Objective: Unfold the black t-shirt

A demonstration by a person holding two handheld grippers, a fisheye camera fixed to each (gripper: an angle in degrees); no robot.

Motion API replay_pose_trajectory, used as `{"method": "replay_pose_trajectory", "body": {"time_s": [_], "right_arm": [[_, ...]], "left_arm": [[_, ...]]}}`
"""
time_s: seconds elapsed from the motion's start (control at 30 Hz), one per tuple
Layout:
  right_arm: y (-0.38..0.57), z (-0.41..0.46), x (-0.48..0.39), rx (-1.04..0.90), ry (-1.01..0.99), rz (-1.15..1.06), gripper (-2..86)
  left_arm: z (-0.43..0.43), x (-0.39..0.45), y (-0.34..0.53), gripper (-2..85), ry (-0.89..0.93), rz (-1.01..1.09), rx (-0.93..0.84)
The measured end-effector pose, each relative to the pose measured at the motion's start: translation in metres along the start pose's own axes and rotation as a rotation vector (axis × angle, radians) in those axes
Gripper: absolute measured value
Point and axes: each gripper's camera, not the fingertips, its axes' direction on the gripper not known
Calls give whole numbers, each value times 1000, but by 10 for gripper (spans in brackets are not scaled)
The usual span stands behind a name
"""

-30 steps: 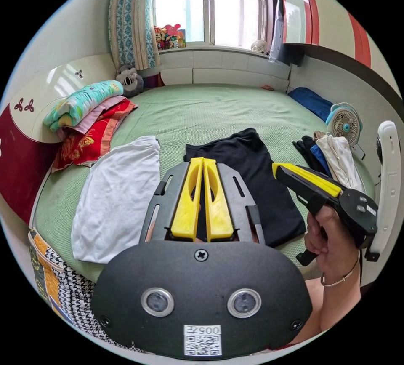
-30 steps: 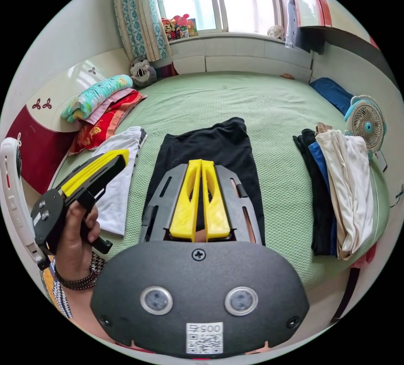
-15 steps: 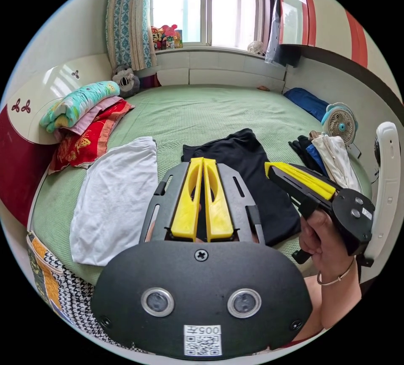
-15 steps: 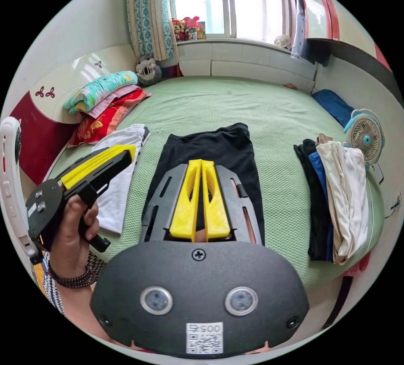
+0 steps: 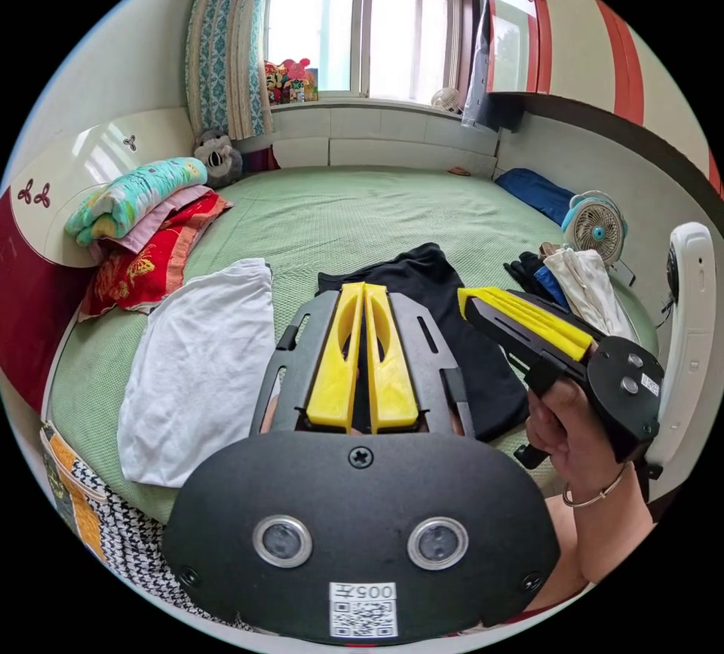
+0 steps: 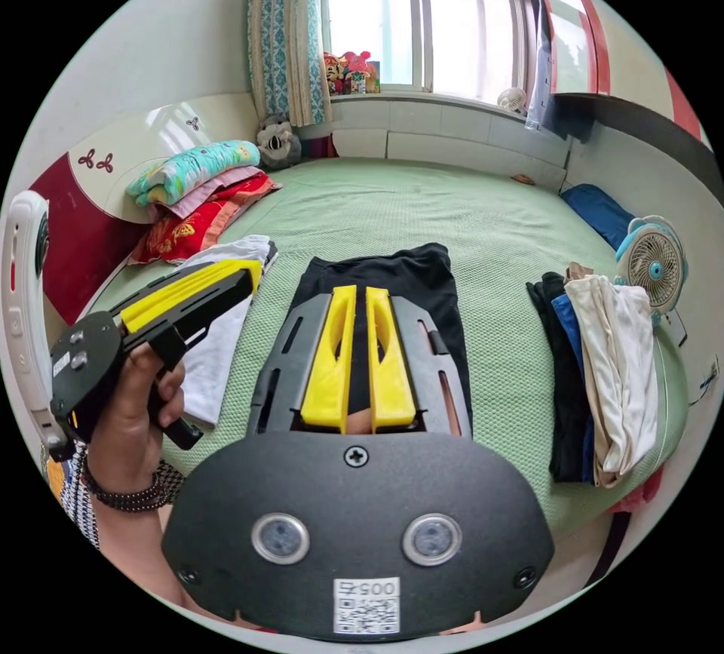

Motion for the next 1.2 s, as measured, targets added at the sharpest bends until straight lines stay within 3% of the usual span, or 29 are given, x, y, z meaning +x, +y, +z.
{"method": "replay_pose_trajectory", "body": {"time_s": [0.6,0.9,1.2], "right_arm": [[-33,24,27,-22,-103,91,-12],[-61,62,7,-127,-81,-2,-9],[-87,114,-22,-269,-141,-105,49]], "left_arm": [[12,9,-11,-4,-31,16,-52],[32,7,-20,-3,-176,22,-141],[48,-14,-30,-2,-150,-26,-240]]}}
